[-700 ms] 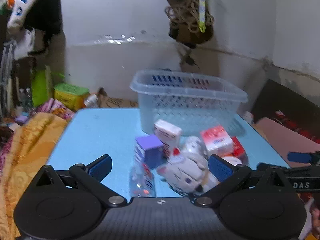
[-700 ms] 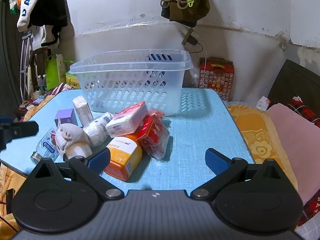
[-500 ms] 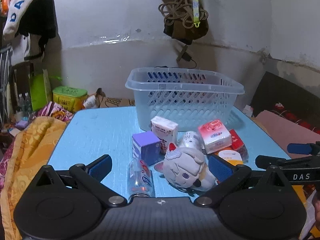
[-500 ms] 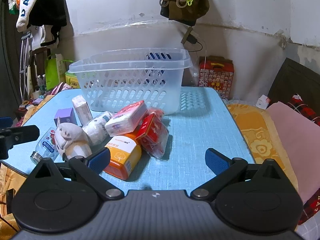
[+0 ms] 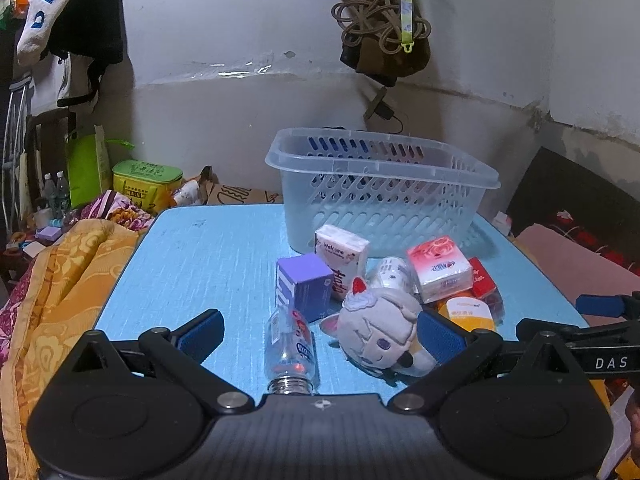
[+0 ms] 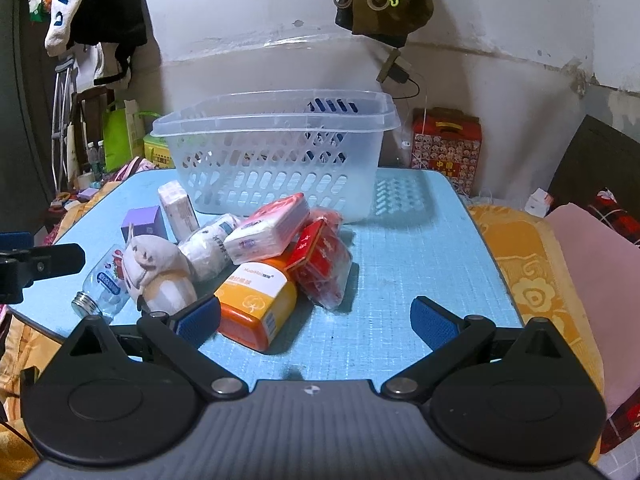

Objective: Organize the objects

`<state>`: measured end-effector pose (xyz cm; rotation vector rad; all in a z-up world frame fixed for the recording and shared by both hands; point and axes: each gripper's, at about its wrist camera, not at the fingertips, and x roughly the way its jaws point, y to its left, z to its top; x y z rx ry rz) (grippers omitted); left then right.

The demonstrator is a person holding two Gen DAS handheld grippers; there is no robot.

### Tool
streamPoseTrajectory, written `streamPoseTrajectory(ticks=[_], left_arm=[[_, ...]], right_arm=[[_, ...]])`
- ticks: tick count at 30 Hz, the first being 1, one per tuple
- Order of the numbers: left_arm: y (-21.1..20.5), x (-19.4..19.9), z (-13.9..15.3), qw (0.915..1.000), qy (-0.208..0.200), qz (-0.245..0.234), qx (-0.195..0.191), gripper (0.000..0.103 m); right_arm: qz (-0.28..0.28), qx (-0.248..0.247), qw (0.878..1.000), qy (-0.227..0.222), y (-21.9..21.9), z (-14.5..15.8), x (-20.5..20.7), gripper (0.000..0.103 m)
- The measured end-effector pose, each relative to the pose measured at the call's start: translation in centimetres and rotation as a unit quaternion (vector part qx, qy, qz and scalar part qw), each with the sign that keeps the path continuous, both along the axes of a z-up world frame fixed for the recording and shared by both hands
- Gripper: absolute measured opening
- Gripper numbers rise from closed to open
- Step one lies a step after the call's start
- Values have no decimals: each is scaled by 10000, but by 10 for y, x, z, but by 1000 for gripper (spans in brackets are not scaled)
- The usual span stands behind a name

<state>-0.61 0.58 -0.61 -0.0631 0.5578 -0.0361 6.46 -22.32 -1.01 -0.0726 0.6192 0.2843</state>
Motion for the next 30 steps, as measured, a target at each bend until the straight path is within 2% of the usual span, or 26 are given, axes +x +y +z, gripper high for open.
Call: streamPoseTrajectory(ticks=[12, 30], left_arm=[[-2, 0, -1, 10000, 45, -66, 32, 103], [-3, 2, -2, 9999, 83, -65, 14, 103]], right_arm=[[127, 83, 9999, 30, 0, 1, 0, 103], [23, 195, 9998, 9, -4, 0, 1, 103]])
